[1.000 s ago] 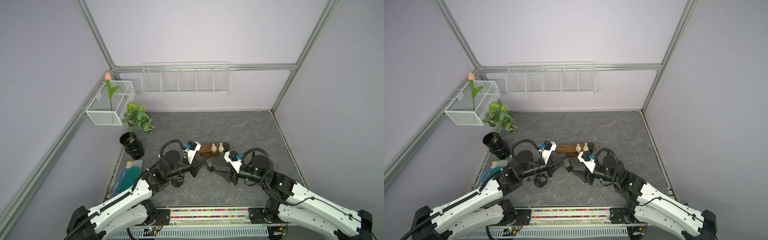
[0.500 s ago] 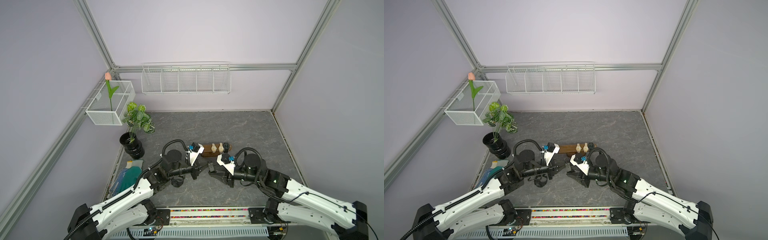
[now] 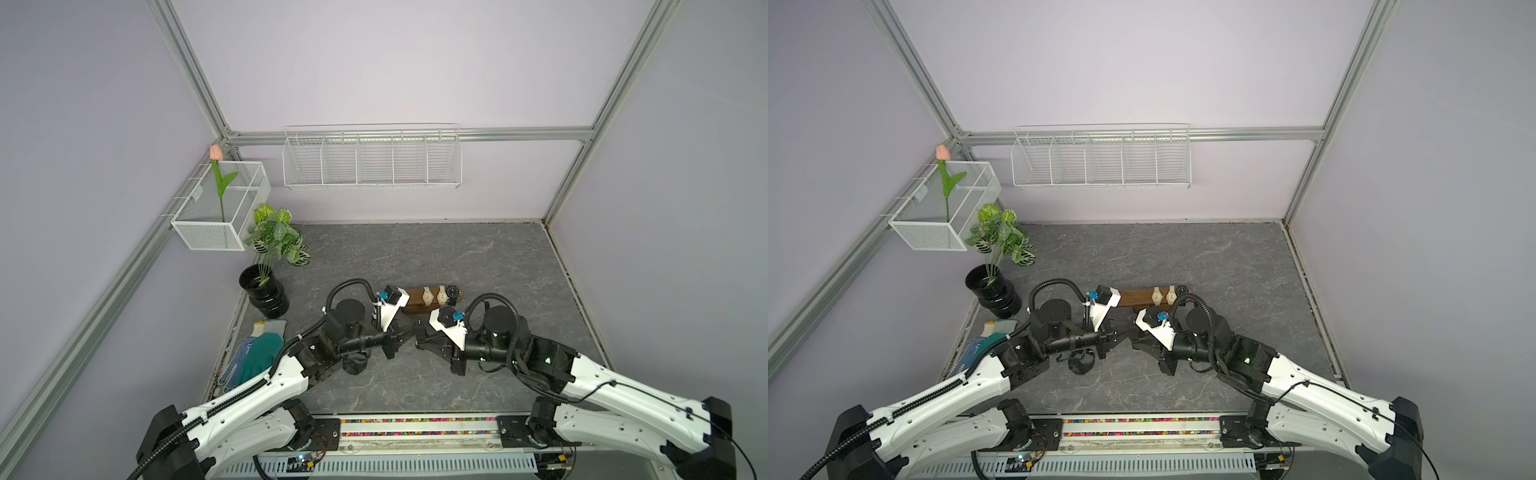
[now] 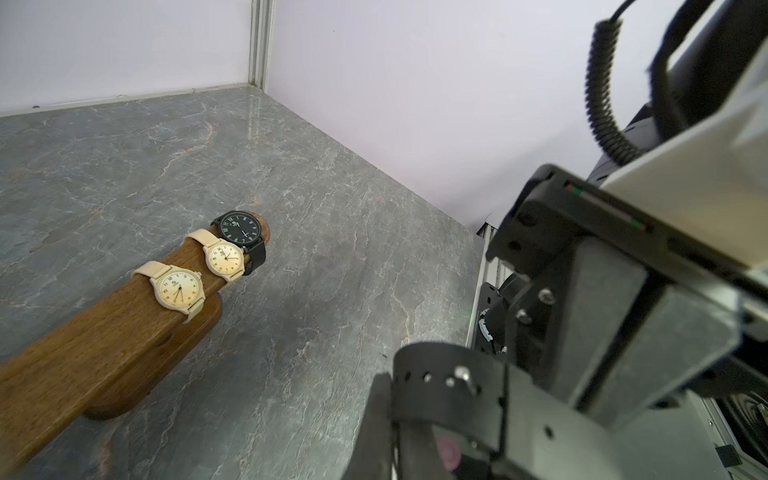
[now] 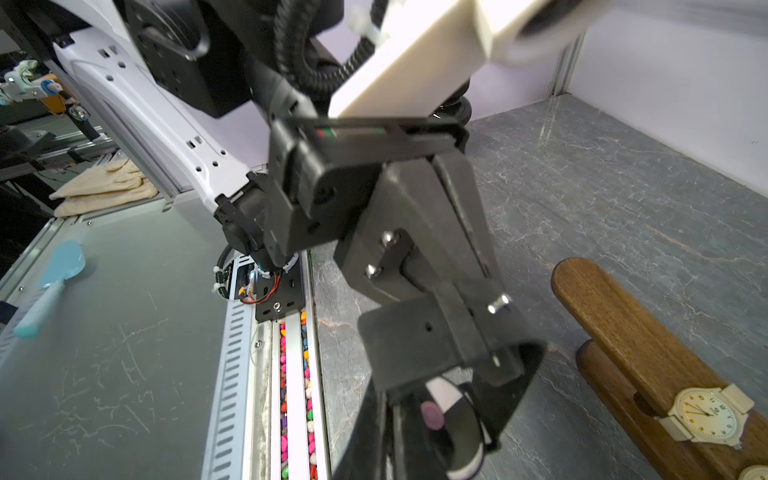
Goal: Place watch on stand
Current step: Pick up the watch at the center of the board.
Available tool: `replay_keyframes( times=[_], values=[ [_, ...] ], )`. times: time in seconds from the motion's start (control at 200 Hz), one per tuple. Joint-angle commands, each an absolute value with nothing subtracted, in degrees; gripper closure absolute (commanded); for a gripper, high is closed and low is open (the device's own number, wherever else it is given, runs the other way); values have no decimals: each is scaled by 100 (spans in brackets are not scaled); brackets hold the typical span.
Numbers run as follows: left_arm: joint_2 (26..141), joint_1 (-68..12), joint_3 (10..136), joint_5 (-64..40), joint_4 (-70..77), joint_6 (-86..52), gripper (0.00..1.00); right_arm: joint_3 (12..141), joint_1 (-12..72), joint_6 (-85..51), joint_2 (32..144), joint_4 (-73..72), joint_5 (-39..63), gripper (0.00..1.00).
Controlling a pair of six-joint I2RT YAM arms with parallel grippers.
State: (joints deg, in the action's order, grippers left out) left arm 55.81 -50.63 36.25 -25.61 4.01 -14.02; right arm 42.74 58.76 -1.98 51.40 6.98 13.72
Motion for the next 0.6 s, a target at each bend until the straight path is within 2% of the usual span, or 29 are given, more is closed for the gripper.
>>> replay_keyframes(
  times=[0.0, 0.19, 0.41, 0.5, 0.595],
  values=[
    [5828, -5045, 3885, -2796, 425, -1160, 100, 4488, 5849, -537, 5137, 558, 1159, 93],
    [6077, -5045, 4071, -3144, 226, -1046, 100, 4515, 5489, -1057, 5132, 351, 931, 93],
    [5989, -5044, 4087, -3067, 116, -1060, 92, 4501, 5342, -1340, 5265, 319, 1028, 93],
    [5943, -5045, 4031, -2900, 67, -1072, 87, 4462, 5344, -1419, 5222, 248, 1050, 93],
    [5824, -5045, 3936, -2288, -9, -1186, 71, 4432, 5331, -1482, 5164, 213, 975, 93]
  ],
)
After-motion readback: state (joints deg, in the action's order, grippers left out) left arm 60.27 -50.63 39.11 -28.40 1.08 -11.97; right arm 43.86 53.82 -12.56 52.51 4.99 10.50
